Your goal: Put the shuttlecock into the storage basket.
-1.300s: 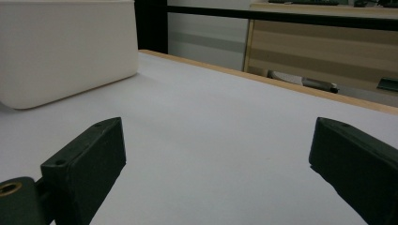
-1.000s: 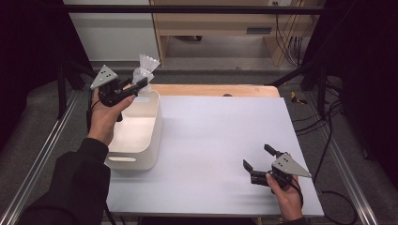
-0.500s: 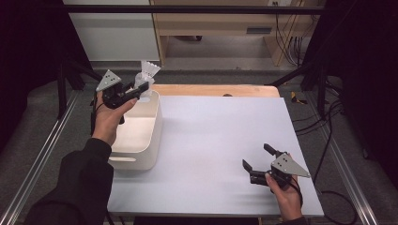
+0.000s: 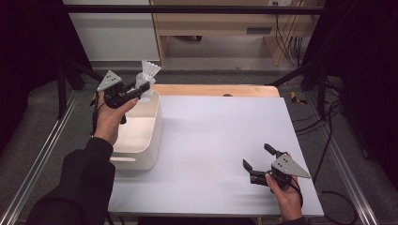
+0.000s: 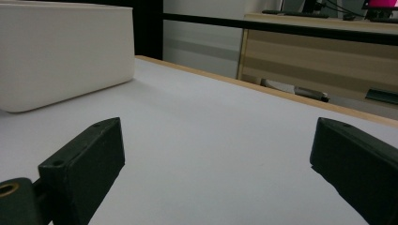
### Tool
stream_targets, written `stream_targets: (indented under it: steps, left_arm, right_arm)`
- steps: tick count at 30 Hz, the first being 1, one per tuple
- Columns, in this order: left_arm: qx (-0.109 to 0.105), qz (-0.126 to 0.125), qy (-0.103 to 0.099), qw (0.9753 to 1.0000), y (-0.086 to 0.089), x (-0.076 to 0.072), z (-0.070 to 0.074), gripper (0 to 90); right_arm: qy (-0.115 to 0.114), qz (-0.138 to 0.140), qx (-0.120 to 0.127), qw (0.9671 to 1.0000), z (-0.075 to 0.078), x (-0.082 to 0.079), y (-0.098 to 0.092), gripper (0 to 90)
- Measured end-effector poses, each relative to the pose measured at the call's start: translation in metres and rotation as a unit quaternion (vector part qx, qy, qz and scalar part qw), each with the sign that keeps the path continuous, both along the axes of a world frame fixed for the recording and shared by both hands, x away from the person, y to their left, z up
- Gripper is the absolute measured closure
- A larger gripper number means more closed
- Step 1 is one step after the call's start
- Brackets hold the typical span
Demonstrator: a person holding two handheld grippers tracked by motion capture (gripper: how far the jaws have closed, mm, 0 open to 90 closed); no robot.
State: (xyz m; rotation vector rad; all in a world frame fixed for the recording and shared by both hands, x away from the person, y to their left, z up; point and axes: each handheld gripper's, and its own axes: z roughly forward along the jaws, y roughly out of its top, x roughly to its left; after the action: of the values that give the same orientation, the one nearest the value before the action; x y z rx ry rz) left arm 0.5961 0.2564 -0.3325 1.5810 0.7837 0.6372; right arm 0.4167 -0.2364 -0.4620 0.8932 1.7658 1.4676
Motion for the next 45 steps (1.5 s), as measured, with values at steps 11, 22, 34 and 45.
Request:
stream_targets:
  steps: [11,22,34,45]
  left_arm:
    - [-0.013,-0.01,0.01,0.9998,0.005,0.001,-0.008,63.4]
    - [-0.03,-0.001,0.009,0.9995,0.004,0.007,-0.014,63.4]
    - [-0.029,-0.009,0.012,0.9995,0.0,0.01,-0.02,63.4]
    - [-0.035,-0.013,0.013,0.9992,0.002,0.011,-0.023,63.4]
  right_arm:
    - [-0.003,-0.003,-0.007,1.0,0.0,-0.001,0.001,5.4]
    - [0.004,0.001,-0.014,0.9999,0.0,-0.005,-0.002,9.1]
    - [0.007,0.014,-0.005,0.9999,0.0,-0.009,-0.007,3.9]
    - [0.009,0.019,0.012,0.9997,-0.002,-0.008,-0.007,3.4]
